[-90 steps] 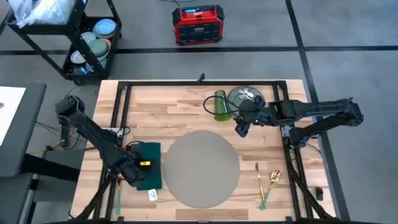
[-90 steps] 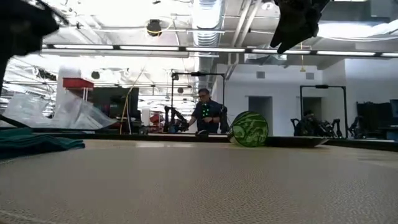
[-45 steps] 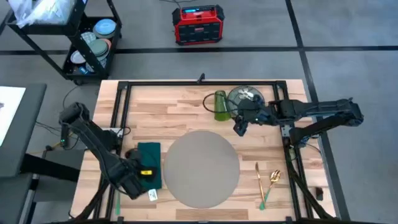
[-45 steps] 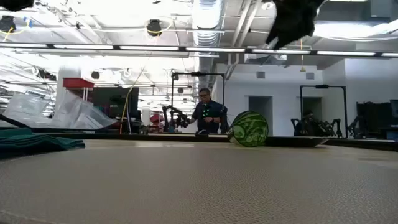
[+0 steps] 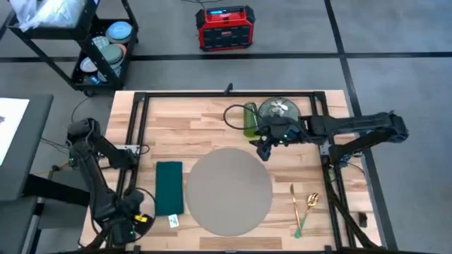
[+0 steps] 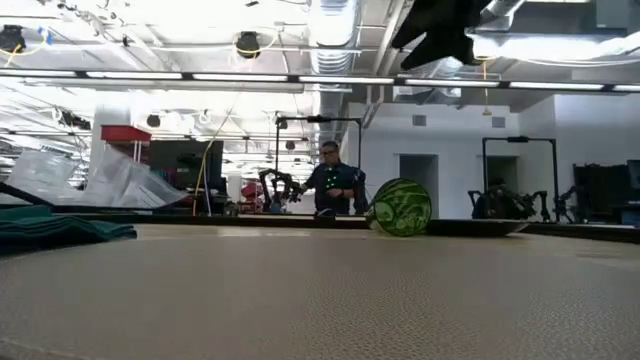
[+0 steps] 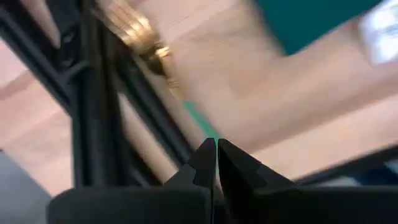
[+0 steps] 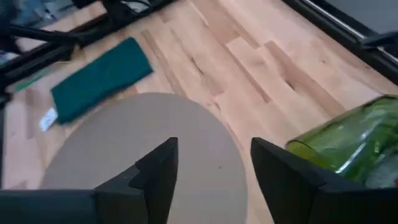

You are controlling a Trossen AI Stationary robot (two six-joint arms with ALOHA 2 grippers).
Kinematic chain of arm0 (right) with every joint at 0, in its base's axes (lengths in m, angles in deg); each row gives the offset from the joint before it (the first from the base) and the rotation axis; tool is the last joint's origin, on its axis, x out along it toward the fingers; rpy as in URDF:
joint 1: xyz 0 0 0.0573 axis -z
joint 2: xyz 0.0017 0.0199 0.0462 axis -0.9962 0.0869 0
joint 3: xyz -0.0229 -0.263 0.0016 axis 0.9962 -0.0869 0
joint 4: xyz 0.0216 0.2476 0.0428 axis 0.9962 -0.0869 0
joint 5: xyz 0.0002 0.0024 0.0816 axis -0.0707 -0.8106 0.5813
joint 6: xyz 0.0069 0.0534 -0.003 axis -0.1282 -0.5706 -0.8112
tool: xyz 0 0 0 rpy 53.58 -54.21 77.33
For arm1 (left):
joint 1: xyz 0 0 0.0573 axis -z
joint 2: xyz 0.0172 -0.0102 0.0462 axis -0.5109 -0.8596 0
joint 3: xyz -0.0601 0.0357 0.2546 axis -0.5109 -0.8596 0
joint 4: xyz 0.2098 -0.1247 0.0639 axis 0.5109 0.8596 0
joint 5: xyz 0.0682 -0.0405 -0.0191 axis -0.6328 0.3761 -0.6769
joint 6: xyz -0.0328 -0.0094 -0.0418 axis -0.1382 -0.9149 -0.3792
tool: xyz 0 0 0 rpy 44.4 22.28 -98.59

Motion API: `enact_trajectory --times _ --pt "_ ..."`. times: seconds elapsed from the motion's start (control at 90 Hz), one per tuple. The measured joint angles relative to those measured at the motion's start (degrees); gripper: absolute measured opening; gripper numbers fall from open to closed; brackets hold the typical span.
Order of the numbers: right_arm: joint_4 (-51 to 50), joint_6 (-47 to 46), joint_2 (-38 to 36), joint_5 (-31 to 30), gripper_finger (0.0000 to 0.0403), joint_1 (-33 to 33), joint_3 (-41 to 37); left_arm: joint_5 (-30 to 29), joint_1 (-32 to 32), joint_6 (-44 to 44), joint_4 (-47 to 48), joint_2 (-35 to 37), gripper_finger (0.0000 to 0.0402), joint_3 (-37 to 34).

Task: Set table place
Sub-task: Put the green fork on the green table napkin

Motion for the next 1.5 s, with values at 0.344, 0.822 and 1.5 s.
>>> enact_trajectory --times 0.344,0.822,1.5 --pt "-0.4 -0.3 -0.6 -0.2 0.0113 -2.8 4.2 0.8 0.5 4.0 -6.8 0.4 0.0000 -9.4" --pt "-0.6 -1.8 -0.6 -0.2 0.0102 -3.6 6.2 2.4 1.1 38.0 -20.8 -0.4 0.0000 -11.9" --pt "-0.5 -1.8 -0.8 0.2 0.0102 -3.2 6.9 0.6 -0.8 43.2 -26.4 -2.9 0.0000 -15.2"
